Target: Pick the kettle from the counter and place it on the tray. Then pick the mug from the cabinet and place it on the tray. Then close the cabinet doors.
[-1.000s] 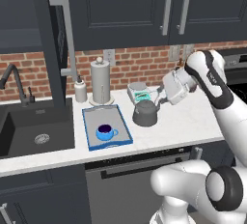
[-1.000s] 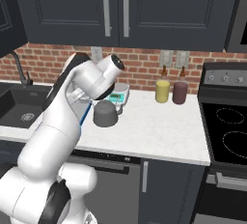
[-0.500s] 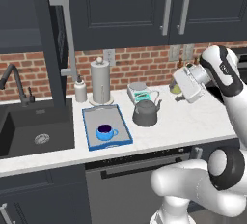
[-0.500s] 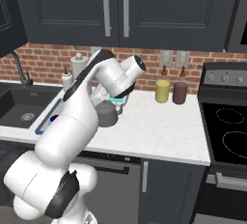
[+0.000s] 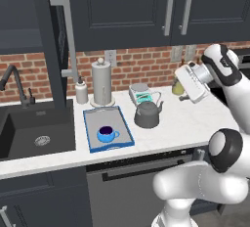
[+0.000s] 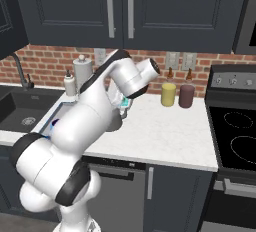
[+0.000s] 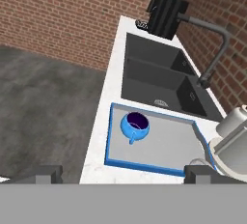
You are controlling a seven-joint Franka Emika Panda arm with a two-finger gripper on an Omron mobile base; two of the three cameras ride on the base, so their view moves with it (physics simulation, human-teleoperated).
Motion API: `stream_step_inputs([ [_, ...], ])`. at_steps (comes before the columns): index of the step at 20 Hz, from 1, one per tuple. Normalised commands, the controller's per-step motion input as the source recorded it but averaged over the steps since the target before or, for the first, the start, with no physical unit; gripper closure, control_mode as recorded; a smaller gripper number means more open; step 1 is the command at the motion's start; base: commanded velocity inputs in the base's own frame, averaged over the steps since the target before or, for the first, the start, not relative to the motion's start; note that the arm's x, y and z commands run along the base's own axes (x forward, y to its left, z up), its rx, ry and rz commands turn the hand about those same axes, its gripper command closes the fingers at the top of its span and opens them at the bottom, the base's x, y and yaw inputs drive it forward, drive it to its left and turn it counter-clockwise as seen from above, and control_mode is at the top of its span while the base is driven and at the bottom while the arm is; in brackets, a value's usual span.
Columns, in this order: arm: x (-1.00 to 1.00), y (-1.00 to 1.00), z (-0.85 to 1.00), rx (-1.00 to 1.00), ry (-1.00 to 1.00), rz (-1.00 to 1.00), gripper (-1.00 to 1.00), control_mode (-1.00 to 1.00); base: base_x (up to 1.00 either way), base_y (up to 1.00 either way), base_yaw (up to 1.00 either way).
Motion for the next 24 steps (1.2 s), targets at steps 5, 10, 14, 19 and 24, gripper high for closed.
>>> stream_step_inputs([
  [5, 0.3, 0.0, -0.22, 0.0, -0.03, 0.02, -1.0, -1.0, 0.0, 0.0, 0.0],
  [10, 0.28, 0.0, -0.25, 0.0, 0.0, 0.0, -1.0, -1.0, 0.0, 0.0, 0.0],
  [14, 0.37, 0.0, -0.14, 0.0, 0.0, 0.0, -1.0, -1.0, 0.0, 0.0, 0.0],
  [19, 0.49, 0.0, -0.08, 0.0, 0.0, 0.0, -1.0, -1.0, 0.0, 0.0, 0.0],
  [24, 0.43, 0.0, -0.19, 0.0, 0.0, 0.0, -1.0, -1.0, 0.0, 0.0, 0.0],
])
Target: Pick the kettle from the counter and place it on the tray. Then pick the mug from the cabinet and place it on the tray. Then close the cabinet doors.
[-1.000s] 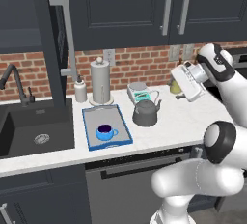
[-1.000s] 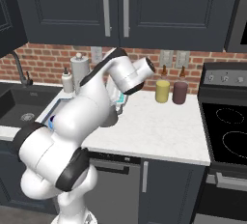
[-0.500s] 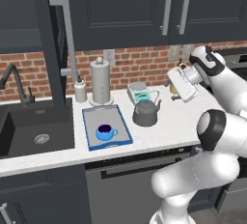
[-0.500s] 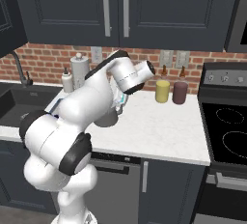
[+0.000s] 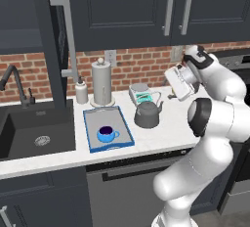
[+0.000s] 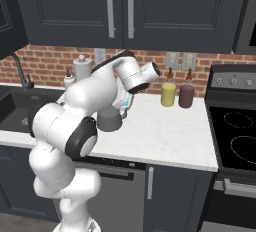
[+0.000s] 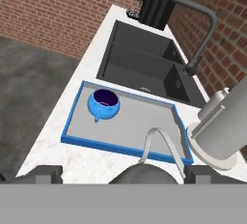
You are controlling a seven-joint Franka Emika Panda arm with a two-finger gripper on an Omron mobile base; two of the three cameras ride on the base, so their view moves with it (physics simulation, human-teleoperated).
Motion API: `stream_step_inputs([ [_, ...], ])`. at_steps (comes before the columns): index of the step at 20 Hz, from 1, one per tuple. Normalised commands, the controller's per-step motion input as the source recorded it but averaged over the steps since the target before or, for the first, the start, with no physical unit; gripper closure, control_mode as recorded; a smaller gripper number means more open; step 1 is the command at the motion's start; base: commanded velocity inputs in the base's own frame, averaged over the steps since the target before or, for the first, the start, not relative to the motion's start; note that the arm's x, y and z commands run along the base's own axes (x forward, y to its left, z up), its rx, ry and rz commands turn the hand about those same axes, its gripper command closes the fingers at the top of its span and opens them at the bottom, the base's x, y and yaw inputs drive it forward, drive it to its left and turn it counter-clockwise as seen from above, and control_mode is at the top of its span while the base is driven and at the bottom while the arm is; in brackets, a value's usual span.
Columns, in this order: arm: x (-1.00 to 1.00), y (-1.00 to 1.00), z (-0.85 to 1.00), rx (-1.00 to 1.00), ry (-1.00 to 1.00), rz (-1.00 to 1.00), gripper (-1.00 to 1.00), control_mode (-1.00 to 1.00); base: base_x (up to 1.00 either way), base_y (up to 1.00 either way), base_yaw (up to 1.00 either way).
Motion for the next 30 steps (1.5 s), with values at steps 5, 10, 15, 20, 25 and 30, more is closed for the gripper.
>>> stream_step_inputs([
  [5, 0.18, 0.0, -0.23, 0.0, 0.0, 0.0, -1.0, -1.0, 0.0, 0.0, 0.0],
  [10, 0.18, 0.0, -0.19, 0.0, 0.0, 0.0, -1.0, -1.0, 0.0, 0.0, 0.0],
  [15, 0.1, 0.0, -0.14, 0.0, 0.0, 0.02, -1.0, -1.0, 0.0, 0.0, 0.0],
  [20, 0.02, 0.0, -0.13, 0.0, 0.0, 0.03, -1.0, -1.0, 0.0, 0.0, 0.0],
  [25, 0.01, 0.0, -0.14, 0.0, 0.0, 0.04, -1.0, -1.0, 0.0, 0.0, 0.0],
  [30, 0.15, 0.0, -0.06, 0.0, 0.0, 0.02, -1.0, -1.0, 0.0, 0.0, 0.0],
])
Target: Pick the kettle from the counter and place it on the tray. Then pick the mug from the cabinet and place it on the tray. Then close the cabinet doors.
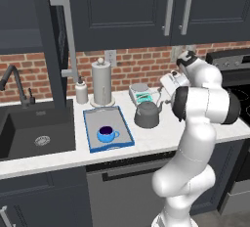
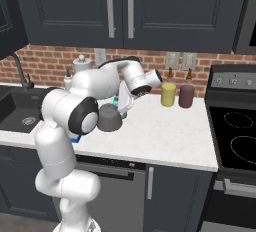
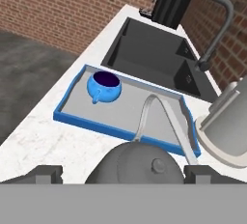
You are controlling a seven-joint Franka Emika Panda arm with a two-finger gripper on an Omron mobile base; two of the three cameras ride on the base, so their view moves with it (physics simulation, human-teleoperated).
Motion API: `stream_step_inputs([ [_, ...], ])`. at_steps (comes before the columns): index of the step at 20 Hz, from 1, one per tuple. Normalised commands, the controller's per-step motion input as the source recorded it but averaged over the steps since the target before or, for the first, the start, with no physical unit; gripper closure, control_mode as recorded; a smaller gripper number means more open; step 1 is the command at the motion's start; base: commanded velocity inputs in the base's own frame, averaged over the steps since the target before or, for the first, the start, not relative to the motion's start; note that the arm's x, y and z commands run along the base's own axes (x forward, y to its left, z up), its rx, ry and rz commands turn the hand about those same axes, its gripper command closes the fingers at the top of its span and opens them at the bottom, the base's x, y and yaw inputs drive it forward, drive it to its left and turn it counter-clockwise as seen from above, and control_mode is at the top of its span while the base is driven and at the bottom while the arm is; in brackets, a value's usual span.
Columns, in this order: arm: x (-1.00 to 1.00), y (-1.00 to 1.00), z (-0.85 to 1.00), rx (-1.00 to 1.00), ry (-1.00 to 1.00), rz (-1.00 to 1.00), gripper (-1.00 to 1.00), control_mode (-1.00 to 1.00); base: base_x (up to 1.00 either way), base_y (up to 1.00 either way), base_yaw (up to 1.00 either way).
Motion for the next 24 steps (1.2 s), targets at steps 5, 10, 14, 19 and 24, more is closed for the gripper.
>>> stream_step_inputs([
  [5, 0.24, 0.0, 0.0, 0.0, -0.01, 0.0, -1.0, -1.0, 0.0, 0.0, 0.0],
  [10, 0.12, -0.03, 0.04, 0.0, -0.01, 0.02, -1.0, -1.0, 0.0, 0.0, 0.0],
  [14, 0.38, 0.0, -0.03, 0.0, 0.0, 0.03, -1.0, -1.0, 0.0, 0.0, 0.0],
  [19, 0.42, 0.0, -0.1, 0.0, 0.0, 0.03, -1.0, -1.0, 0.0, 0.0, 0.0],
  [24, 0.3, 0.0, -0.13, 0.0, 0.0, 0.03, -1.0, -1.0, 0.0, 0.0, 0.0],
])
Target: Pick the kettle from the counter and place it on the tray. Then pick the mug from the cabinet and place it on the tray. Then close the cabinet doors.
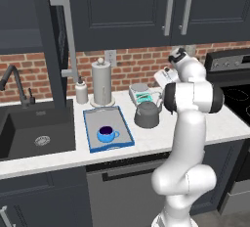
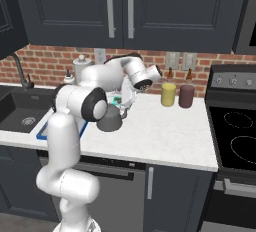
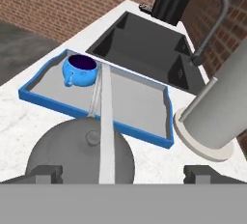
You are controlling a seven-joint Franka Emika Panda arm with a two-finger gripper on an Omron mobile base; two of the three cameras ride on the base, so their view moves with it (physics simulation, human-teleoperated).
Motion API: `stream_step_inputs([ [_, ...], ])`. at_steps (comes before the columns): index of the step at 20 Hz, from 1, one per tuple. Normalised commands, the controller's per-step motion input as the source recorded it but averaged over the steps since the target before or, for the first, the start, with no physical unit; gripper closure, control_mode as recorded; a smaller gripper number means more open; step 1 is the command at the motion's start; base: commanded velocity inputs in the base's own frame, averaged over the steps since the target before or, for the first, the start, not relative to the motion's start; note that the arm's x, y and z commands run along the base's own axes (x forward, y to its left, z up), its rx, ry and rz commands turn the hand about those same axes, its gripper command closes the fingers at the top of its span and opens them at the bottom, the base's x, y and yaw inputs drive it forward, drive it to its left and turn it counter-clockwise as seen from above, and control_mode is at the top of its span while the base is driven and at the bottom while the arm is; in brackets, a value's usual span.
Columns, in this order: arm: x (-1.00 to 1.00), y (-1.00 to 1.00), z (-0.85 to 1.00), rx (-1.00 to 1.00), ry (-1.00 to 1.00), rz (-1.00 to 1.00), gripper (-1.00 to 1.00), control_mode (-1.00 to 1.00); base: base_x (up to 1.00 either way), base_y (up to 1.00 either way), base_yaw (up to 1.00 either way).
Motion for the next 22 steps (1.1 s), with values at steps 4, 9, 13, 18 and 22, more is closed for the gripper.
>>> stream_step_inputs([
  [4, 0.2, 0.0, -0.2, 0.0, 0.0, 0.04, -1.0, -1.0, 0.0, 0.0, 0.0],
  [9, 0.23, 0.0, -0.2, 0.0, 0.0, 0.04, -1.0, -1.0, 0.0, 0.0, 0.0],
  [13, 0.18, 0.0, -0.19, 0.0, 0.0, 0.05, -1.0, -1.0, 0.0, 0.0, 0.0],
  [18, 0.05, 0.0, -0.11, 0.0, 0.0, 0.04, -1.0, -1.0, 0.0, 0.0, 0.0],
  [22, -0.09, 0.0, -0.07, 0.0, 0.0, 0.06, -1.0, -1.0, 0.0, 0.0, 0.0],
])
